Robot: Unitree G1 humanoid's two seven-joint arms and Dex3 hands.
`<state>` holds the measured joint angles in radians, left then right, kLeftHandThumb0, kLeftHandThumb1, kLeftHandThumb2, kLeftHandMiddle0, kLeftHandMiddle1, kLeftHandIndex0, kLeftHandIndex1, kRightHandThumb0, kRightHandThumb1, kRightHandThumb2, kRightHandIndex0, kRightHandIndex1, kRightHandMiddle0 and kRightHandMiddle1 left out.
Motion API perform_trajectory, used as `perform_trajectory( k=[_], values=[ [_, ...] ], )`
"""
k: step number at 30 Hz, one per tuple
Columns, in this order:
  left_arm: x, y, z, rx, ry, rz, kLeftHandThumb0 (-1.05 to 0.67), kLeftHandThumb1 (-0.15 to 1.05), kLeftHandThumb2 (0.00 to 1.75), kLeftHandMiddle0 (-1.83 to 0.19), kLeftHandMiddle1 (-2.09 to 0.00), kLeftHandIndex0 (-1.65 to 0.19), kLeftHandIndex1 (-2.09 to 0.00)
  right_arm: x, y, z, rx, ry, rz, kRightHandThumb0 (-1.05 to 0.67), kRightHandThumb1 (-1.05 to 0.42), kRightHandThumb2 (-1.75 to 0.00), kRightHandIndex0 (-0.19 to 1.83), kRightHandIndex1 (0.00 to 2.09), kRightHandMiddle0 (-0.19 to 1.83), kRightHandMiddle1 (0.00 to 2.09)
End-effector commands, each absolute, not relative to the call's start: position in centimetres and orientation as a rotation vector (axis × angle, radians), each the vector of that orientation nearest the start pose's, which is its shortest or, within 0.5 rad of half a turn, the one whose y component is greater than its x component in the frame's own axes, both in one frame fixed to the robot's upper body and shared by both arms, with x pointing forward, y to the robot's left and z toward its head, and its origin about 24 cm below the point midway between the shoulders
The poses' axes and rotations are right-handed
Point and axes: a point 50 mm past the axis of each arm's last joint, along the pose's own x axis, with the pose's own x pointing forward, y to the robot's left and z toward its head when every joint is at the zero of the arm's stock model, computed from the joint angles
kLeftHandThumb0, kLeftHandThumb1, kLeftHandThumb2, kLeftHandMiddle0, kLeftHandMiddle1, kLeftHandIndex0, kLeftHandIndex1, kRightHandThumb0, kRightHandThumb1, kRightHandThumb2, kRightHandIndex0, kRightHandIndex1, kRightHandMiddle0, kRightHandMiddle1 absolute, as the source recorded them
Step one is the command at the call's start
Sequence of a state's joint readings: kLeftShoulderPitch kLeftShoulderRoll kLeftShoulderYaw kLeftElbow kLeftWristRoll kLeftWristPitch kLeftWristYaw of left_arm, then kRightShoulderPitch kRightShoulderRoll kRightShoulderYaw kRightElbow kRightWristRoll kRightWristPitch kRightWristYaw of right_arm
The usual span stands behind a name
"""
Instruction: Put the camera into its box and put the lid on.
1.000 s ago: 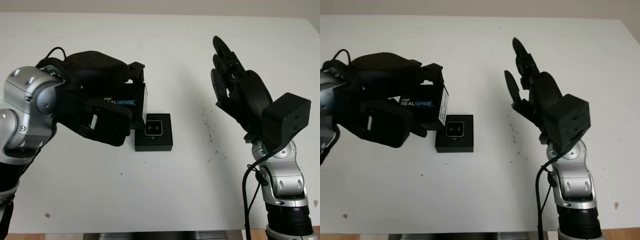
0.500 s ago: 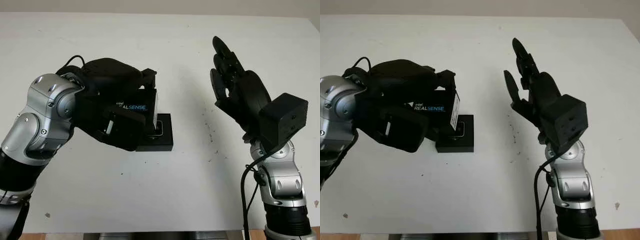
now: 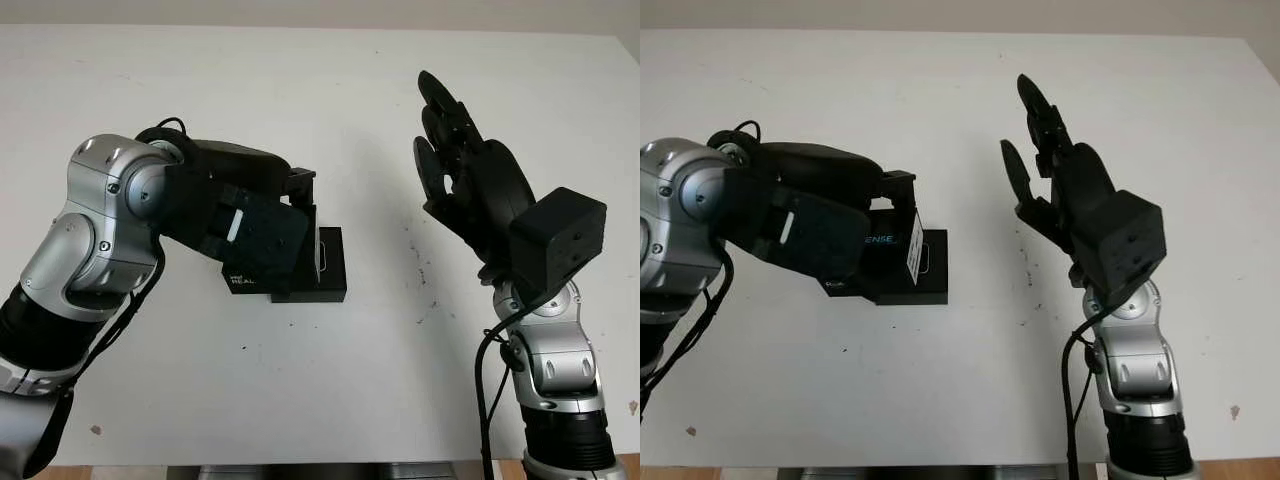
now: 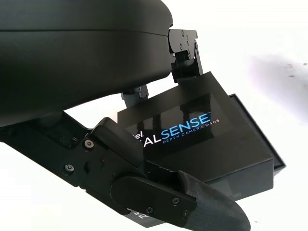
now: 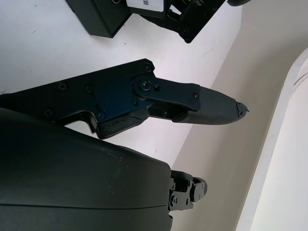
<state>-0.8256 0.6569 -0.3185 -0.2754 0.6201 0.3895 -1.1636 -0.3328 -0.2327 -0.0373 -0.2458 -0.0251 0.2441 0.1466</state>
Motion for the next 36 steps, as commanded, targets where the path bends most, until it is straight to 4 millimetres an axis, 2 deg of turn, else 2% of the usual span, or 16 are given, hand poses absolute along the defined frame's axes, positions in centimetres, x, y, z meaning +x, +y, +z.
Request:
perform_trajectory(
  k=[1, 3, 5, 11, 23, 28, 30, 36],
  values=[
    [30.4, 12.4, 25.0, 1.468, 0.013, -0.748, -0.30, 1.05, 0.44, -1.15, -2.09, -0.60, -2.09, 29.4, -16.1, 17.1, -0.260, -0.342, 0.150, -0.78, -1.05, -0.59, -0.02, 0.06, -0.10, 0.25],
    [30.6, 12.3, 24.7, 1.456, 0.013, -0.745, -0.30, 1.05, 0.47, -1.19, -2.09, -0.73, -2.09, 29.4, -16.1, 17.0, -0.254, -0.344, 0.149, -0.77, -1.05, -0.59, -0.02, 0.06, -0.14, 0.34],
    [30.8, 12.2, 24.5, 1.448, 0.013, -0.740, -0.30, 1.05, 0.49, -1.20, -2.09, -0.76, -2.09, 29.3, -16.1, 16.9, -0.261, -0.346, 0.148, -0.77, -1.05, -0.59, -0.02, 0.06, -0.18, 0.42],
    [31.4, 11.7, 23.4, 1.449, -0.036, -0.695, -0.31, 1.05, 0.45, -1.27, -2.09, -0.89, -2.09, 29.1, -16.3, 16.6, -0.285, -0.353, 0.145, -0.75, -1.05, -0.60, -0.02, 0.06, -0.18, 0.41],
    [31.4, 11.4, 22.5, 1.490, -0.132, -0.700, -0.28, 1.05, 0.44, -1.29, -2.09, -0.76, -2.09, 29.1, -16.2, 16.5, -0.280, -0.352, 0.143, -0.73, -1.05, -0.60, -0.01, 0.06, -0.19, 0.45],
    [31.1, 11.5, 22.6, 1.519, -0.134, -0.713, -0.29, 1.05, 0.41, -1.14, -2.09, -0.50, -2.09, 29.2, -16.2, 16.5, -0.273, -0.354, 0.146, -0.75, -1.05, -0.60, -0.01, 0.06, -0.19, 0.46],
    [31.1, 11.6, 22.5, 1.504, -0.139, -0.719, -0.29, 1.05, 0.40, -1.10, -2.09, -0.46, -2.09, 29.2, -16.1, 16.5, -0.270, -0.356, 0.145, -0.75, -1.05, -0.60, -0.01, 0.06, -0.19, 0.46],
    [31.0, 11.6, 22.0, 1.451, -0.112, -0.758, -0.29, 1.05, 0.45, -1.26, -2.09, -0.60, -2.09, 29.3, -16.1, 16.6, -0.264, -0.355, 0.144, -0.75, -1.05, -0.60, -0.02, 0.05, -0.19, 0.44]
  ],
)
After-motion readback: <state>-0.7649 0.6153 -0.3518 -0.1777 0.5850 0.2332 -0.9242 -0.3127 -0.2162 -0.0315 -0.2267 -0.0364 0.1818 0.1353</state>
